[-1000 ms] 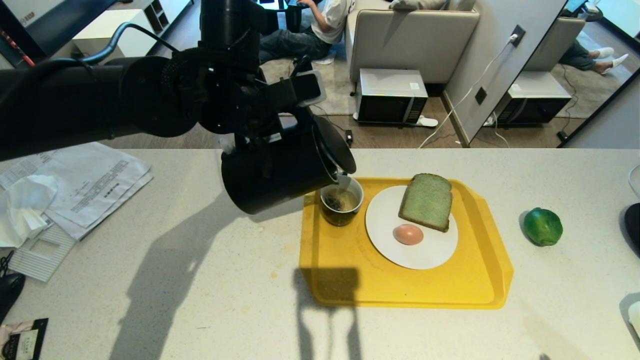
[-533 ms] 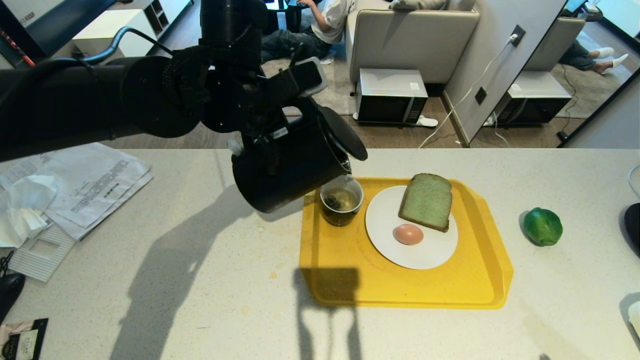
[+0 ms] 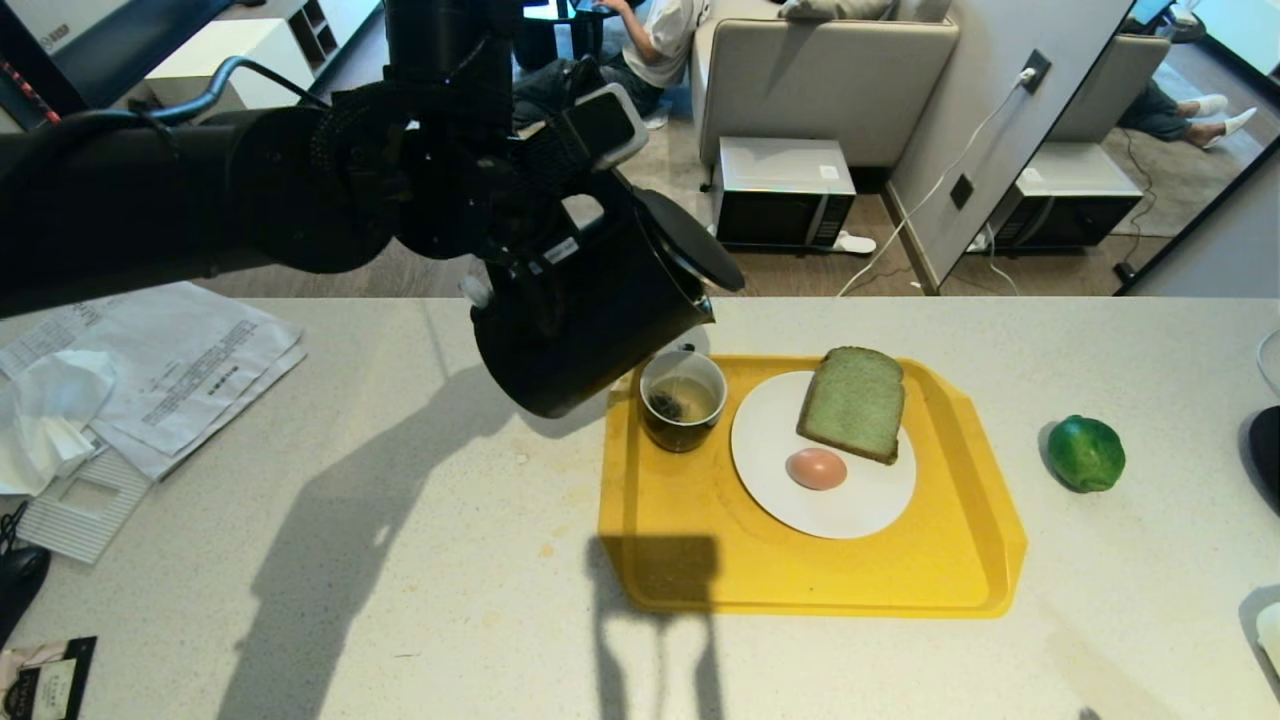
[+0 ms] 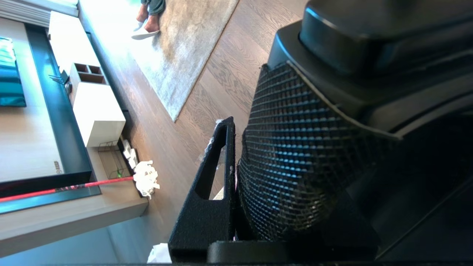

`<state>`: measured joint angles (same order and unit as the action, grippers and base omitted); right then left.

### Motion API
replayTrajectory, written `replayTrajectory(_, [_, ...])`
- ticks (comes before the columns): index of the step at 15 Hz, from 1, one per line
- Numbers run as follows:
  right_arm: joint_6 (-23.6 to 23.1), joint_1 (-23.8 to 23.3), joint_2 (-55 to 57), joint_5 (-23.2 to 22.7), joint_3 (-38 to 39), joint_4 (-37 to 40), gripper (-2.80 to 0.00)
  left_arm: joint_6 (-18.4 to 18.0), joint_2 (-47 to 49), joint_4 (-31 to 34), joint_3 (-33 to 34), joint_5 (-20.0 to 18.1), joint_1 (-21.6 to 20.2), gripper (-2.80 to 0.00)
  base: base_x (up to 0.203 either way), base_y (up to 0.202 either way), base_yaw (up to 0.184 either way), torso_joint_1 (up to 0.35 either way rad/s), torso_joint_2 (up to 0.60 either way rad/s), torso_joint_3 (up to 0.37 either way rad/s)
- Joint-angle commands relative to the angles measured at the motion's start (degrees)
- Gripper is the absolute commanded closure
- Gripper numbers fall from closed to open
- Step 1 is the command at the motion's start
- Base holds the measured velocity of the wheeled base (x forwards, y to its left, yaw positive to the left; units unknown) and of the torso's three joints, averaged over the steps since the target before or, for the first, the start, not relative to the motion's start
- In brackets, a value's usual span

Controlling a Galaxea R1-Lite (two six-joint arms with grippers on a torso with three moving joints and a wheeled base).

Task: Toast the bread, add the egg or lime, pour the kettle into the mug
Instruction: Pour water into a cup

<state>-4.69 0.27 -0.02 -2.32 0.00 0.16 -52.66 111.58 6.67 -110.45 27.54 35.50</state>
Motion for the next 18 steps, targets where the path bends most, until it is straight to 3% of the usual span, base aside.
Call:
replayTrajectory(1, [-0.1,0.0,0.0,-0.1,0.1,0.0,0.00,0.6,-0.5,0.0,0.3,0.1,0.0,0.00,0.000,0.000,0.000,0.000,0.00,0.000])
replayTrajectory(4, [-0.1,0.0,0.0,-0.1,0.1,0.0,0.00,2.9,-1.7,-3.1,4.8,-0.9,0.1,0.00,0.000,0.000,0.000,0.000,0.00,0.000])
replayTrajectory(11, [-0.1,0.1,0.0,-0.1,0.1,0.0,0.00,6.2,-6.7,-22.8,20.8,-1.4,-1.3,0.00,0.000,0.000,0.000,0.000,0.00,0.000])
replayTrajectory(18, [-0.1,0.0,0.0,-0.1,0.1,0.0,0.00,6.1,-13.9,-24.2,29.3,-1.7,-5.1,0.00,0.000,0.000,0.000,0.000,0.00,0.000])
